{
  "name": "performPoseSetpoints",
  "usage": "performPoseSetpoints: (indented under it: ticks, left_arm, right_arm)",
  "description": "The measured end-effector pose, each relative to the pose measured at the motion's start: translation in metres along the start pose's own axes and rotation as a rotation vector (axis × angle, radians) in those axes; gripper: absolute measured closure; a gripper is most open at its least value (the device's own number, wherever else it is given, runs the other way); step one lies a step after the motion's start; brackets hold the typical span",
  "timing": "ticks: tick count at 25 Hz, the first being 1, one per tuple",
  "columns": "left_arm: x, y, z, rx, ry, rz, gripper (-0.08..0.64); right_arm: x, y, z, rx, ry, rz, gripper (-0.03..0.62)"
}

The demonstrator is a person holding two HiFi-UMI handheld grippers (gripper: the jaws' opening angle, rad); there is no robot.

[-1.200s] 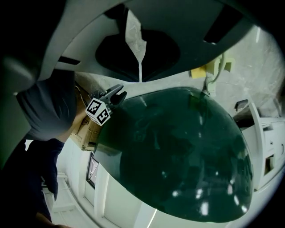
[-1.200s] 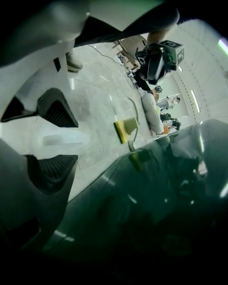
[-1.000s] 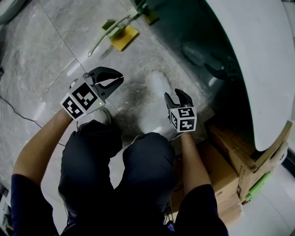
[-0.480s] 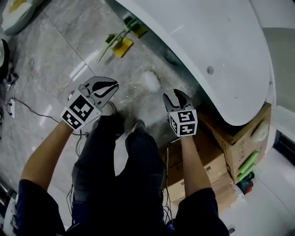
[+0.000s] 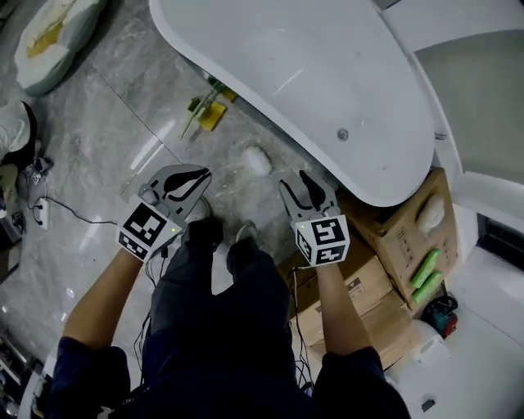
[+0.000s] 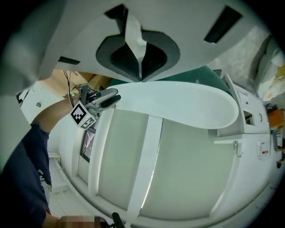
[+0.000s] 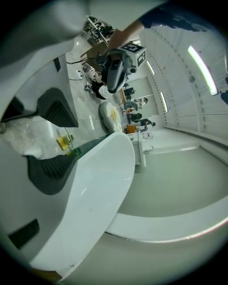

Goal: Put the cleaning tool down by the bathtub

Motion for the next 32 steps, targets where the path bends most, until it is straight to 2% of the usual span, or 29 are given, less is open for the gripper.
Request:
performPoseSetpoints:
  ticks: [11,16,23,32]
  left_arm:
    - [0.122,0.041,0.036,0.055,0.010,0.123,0.517]
    - [0.186,0.044,0.051,0.039,-0.055,0.186,0.517]
    - [0.255,0.059,0.084,0.026,-0.109,0.278,0.517]
    - [0.299,0.063,0.127,0.011,-0.166,0.330,0.517]
  right_arm:
    - [0.144,0.076,-0.024,0.002,0.024,0.178,0.391]
    - [0.201,0.103,-0.028,-0.009,0.032,0.282,0.391]
    - [0.257,0.154,-0.034,-0.030,0.060,0.407,0.391]
    - [0.303,0.223,-0.043,-0.061,0.101,0.530,0.399]
Point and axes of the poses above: the fingertips, and each gripper's own axes: y backward along the fingers, z to its right, x out of its top, the point moved 2 cm from there along y, backward along the fingers, and after that the axes turned 12 degrees about z, right-handed, at the moved point
